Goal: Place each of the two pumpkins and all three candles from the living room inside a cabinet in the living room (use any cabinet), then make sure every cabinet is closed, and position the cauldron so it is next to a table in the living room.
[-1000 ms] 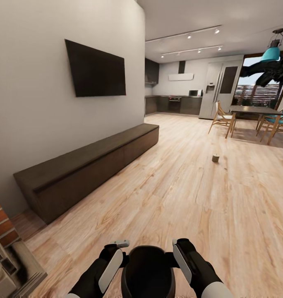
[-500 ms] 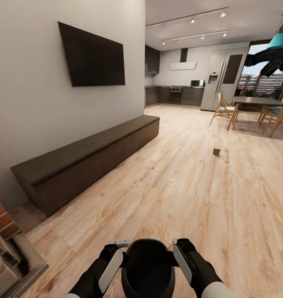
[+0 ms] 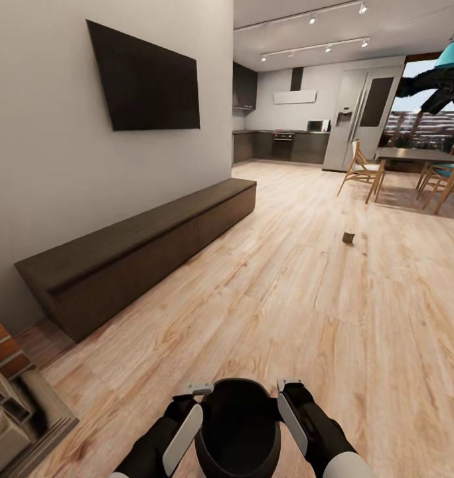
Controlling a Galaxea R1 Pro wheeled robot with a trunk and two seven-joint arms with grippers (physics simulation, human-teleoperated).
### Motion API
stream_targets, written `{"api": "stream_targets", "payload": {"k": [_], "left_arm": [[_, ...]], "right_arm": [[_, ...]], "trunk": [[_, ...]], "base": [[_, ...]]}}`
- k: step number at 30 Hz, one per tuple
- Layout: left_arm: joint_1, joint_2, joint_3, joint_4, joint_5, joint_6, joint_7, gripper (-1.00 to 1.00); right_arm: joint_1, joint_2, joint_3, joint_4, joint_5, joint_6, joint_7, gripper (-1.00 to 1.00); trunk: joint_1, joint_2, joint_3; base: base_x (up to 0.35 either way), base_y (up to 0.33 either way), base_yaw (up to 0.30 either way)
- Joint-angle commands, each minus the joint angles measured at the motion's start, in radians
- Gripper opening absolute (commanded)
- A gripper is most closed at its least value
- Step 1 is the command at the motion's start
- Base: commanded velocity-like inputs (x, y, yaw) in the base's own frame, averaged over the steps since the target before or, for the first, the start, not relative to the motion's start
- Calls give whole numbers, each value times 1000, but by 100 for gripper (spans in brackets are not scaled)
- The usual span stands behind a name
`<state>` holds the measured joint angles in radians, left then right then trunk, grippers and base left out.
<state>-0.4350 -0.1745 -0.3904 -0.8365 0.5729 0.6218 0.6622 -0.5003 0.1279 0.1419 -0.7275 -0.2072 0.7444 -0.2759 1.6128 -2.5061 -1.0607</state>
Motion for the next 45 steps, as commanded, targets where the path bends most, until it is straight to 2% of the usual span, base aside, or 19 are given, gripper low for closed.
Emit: {"api": "stream_targets", "payload": {"k": [1, 4, 6, 11, 25, 31, 41, 45], "left_arm": [[-1, 0, -10, -1, 9, -6, 10, 100], [-1, 0, -19, -1, 10, -15, 10, 100], [-1, 0, -24, -1, 10, -19, 10, 100], [-1, 0, -25, 0, 10, -20, 10, 100], [-1, 0, -26, 4, 10, -20, 11, 100], [-1, 0, -25, 2, 10, -20, 11, 100], [-1, 0, -25, 2, 10, -22, 11, 100], [-1, 0, -25, 2, 11, -21, 10, 100]], "right_arm": [[0, -1, 4, -1, -10, 0, -9, 100], [0, -1, 4, -1, -9, -20, -9, 100], [0, -1, 4, -1, -5, -61, -10, 100], [0, -1, 4, 0, 9, -76, -11, 100], [0, -1, 4, 3, 14, -80, -11, 100], [0, -1, 6, 3, 13, -80, -9, 100], [0, 1, 37, 3, 12, -86, -7, 100], [1, 2, 64, 5, 10, -88, -4, 100]], "trunk": [[0, 0, -1], [0, 0, -1], [0, 0, -1], [0, 0, -1], [6, -4, -55], [6, -4, -55], [6, -4, -55], [6, -4, -55]], "base": [[0, 0, 0], [0, 0, 0], [0, 0, 0], [0, 0, 0], [0, 0, 0], [0, 0, 0], [0, 0, 0], [0, 0, 0]]}}
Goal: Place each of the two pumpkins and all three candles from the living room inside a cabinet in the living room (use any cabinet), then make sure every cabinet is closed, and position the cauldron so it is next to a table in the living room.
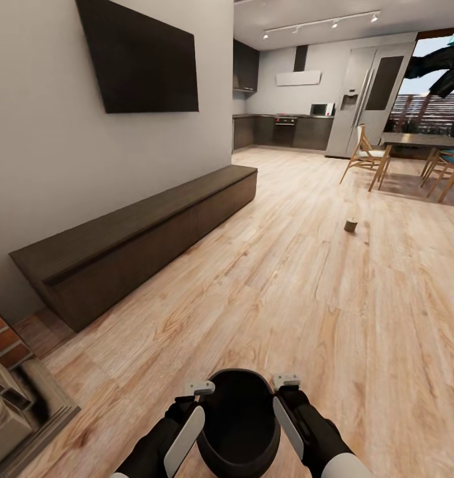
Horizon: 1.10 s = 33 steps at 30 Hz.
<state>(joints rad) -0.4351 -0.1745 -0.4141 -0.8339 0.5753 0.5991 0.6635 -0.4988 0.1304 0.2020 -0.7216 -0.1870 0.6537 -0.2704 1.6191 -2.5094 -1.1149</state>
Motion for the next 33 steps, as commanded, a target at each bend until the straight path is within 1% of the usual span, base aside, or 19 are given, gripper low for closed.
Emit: {"api": "stream_targets", "payload": {"k": [1, 10, 16, 33], "left_arm": [[-1, 0, -2, -1, 9, 2, 9, 100], [-1, 0, -2, -1, 11, 4, 8, 100], [-1, 0, -1, 1, 9, 4, 8, 100], [-1, 0, -1, -4, 9, -2, 10, 100]], "right_arm": [[0, 0, 6, -1, -11, 3, -9, 100], [-1, 0, 10, -1, -11, -19, -9, 100], [-1, -1, 10, -1, -11, -21, -9, 100], [-1, -3, 8, -2, -8, -22, -10, 100]], "trunk": [[0, 0, -1], [0, 0, -1], [2, -2, -24], [2, -2, -24]], "base": [[0, 0, 0], [0, 0, 0], [0, 0, 0], [0, 0, 0]]}}
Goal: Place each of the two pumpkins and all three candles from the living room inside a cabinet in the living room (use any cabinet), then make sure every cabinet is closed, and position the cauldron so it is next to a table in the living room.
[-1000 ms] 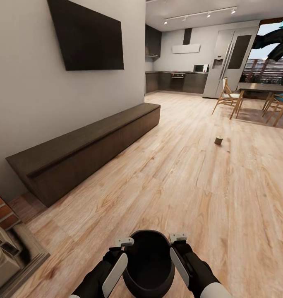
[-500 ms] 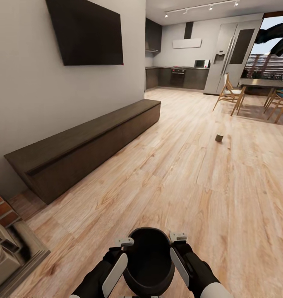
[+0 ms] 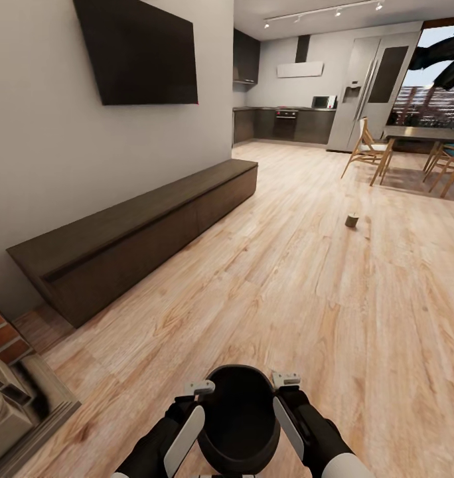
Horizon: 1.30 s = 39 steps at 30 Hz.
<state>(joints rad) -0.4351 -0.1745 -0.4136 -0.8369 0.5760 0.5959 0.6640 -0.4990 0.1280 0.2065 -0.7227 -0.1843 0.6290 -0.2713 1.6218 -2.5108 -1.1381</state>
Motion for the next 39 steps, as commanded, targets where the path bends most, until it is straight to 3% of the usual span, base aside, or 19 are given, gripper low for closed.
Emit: {"api": "stream_targets", "payload": {"k": [1, 10, 15, 19, 32, 39], "left_arm": [[-1, 0, -2, -2, 8, -1, 9, 100], [-1, 0, 7, -91, 11, 0, 20, 100], [-1, 0, 8, -97, 12, 1, 20, 100], [-1, 0, 7, -102, 9, 0, 18, 100], [-1, 0, 3, -111, 8, -2, 15, 100], [-1, 0, 3, -110, 8, -2, 13, 100]], "right_arm": [[-1, 0, 4, -1, -11, 3, -9, 100], [-1, 1, 4, 1, -8, 4, -12, 100], [-26, 2, 4, 8, -8, 11, -12, 100], [-62, 0, 4, 95, -9, 2, -10, 100], [-67, 0, 4, 115, -10, -41, -9, 100], [-67, -1, 4, 114, -9, -46, -9, 100]], "trunk": [[0, 0, -1], [0, 0, -1], [0, 0, -1], [0, 0, -1], [0, 0, -1], [3, -2, -28]], "base": [[0, 0, 0], [0, 0, 0], [0, 0, 0], [0, 0, 0], [0, 0, 0], [0, 0, 0]]}}
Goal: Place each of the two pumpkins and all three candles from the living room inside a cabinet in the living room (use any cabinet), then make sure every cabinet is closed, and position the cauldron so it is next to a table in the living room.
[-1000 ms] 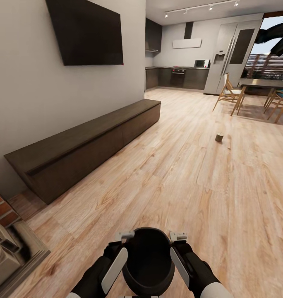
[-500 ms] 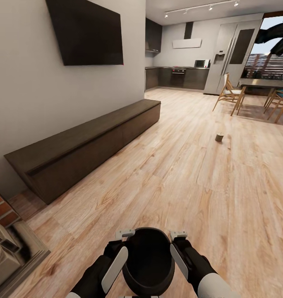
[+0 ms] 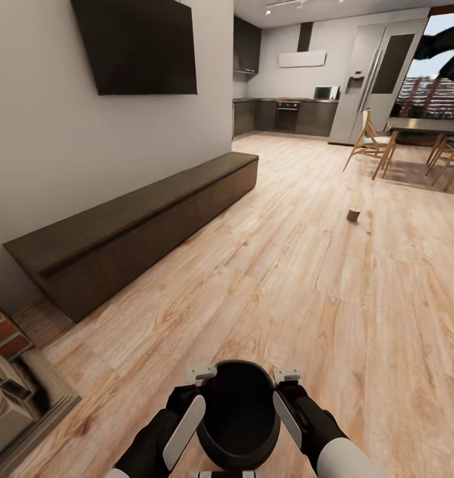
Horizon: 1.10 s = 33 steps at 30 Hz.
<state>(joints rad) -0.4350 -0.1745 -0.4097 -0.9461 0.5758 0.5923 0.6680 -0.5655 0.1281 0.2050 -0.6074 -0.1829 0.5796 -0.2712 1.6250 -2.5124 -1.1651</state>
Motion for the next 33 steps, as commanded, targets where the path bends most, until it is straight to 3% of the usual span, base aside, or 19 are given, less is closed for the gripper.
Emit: {"api": "stream_targets", "payload": {"k": [1, 14, 21, 33], "left_arm": [[-1, 0, -1, -1, 9, 1, 9, 100], [-1, 0, -3, 0, 9, 1, 12, 100], [-1, 0, -4, 0, 8, 0, 13, 100], [-1, 0, -4, 5, 4, 0, 12, 100]], "right_arm": [[0, -1, 5, -1, -10, 3, -9, 100], [-1, -1, 8, -2, -10, -43, -9, 100], [-1, -1, 10, 0, -9, -111, -9, 100], [-1, 0, 10, 1, -9, -119, -9, 100]], "trunk": [[0, -1, -5], [0, -1, -5], [0, -1, -5], [0, -1, -5]], "base": [[0, 0, 0], [0, 0, 0], [0, 0, 0], [0, 0, 0]]}}
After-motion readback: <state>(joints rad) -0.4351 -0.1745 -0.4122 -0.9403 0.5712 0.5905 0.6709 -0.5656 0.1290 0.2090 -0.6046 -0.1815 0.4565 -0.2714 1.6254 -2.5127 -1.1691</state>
